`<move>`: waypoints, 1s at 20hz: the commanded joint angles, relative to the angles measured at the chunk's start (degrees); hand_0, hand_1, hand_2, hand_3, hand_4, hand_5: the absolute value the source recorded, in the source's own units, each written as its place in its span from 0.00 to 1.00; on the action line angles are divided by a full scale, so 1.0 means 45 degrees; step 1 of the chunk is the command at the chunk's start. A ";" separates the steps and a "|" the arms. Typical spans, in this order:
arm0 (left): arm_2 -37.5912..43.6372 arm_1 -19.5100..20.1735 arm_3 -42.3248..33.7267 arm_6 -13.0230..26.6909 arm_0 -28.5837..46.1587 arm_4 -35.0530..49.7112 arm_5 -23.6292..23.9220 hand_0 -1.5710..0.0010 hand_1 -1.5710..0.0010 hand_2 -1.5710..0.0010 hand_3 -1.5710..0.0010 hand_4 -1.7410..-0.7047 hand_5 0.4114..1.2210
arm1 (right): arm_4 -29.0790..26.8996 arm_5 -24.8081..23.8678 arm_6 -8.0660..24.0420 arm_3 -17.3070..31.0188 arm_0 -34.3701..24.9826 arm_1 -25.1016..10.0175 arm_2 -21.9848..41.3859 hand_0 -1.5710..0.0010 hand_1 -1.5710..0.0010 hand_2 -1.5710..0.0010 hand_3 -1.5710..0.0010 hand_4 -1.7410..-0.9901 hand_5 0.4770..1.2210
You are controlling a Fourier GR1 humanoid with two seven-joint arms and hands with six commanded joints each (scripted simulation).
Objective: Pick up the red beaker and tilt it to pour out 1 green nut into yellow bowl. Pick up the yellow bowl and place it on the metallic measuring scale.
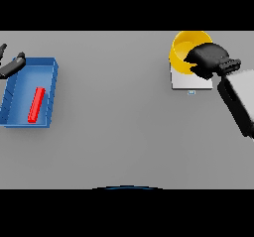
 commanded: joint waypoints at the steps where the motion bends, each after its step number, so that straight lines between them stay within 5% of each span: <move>1: -0.0026 -0.0013 0.0028 0.0117 -0.0061 -0.0037 0.0016 1.00 1.00 1.00 1.00 0.85 0.45 | 0.0018 -0.0237 -0.0115 0.0439 -0.0055 0.0046 -0.0059 0.00 0.00 0.05 0.25 0.00 1.00; 11: -0.0169 -0.0065 0.0128 0.0180 -0.0139 -0.0205 0.0048 1.00 1.00 1.00 1.00 0.86 0.48 | 0.0055 -0.1082 -0.0767 0.2735 -0.0193 0.0493 -0.0170 0.00 0.00 0.12 0.11 0.00 1.00; 14: -0.0141 0.0049 0.0046 0.0163 -0.0068 -0.0178 -0.0041 1.00 1.00 1.00 1.00 0.87 0.46 | 0.0029 -0.0928 -0.0969 0.2705 -0.0147 0.0437 -0.0096 0.00 0.00 0.13 0.08 0.00 1.00; 16: -0.0195 -0.0012 0.0207 0.0211 -0.0257 -0.0251 -0.0017 1.00 1.00 1.00 1.00 0.87 0.45 | -0.0034 -0.0931 -0.0790 0.2783 -0.0155 0.0552 -0.0146 0.00 0.05 0.09 0.21 0.00 1.00; 17: -0.0142 0.0027 0.0199 0.0181 -0.0213 -0.0195 -0.0053 1.00 1.00 1.00 1.00 0.87 0.45 | -0.0030 -0.0869 -0.0749 0.2766 -0.0119 0.0516 -0.0142 0.01 0.09 0.15 0.29 0.08 1.00; 18: -0.0167 -0.0044 0.0179 0.0166 -0.0144 -0.0171 -0.0045 1.00 1.00 1.00 1.00 0.87 0.45 | -0.0054 -0.0797 -0.0600 0.2803 -0.0131 0.0521 -0.0161 0.06 0.18 0.25 0.39 0.14 0.90; 20: -0.0093 0.0038 0.0214 0.0268 -0.0298 -0.0125 -0.0095 1.00 1.00 1.00 1.00 0.88 0.44 | -0.0342 -0.0548 -0.0403 0.2855 -0.0147 0.0603 -0.0393 0.27 0.39 0.46 0.56 0.24 0.72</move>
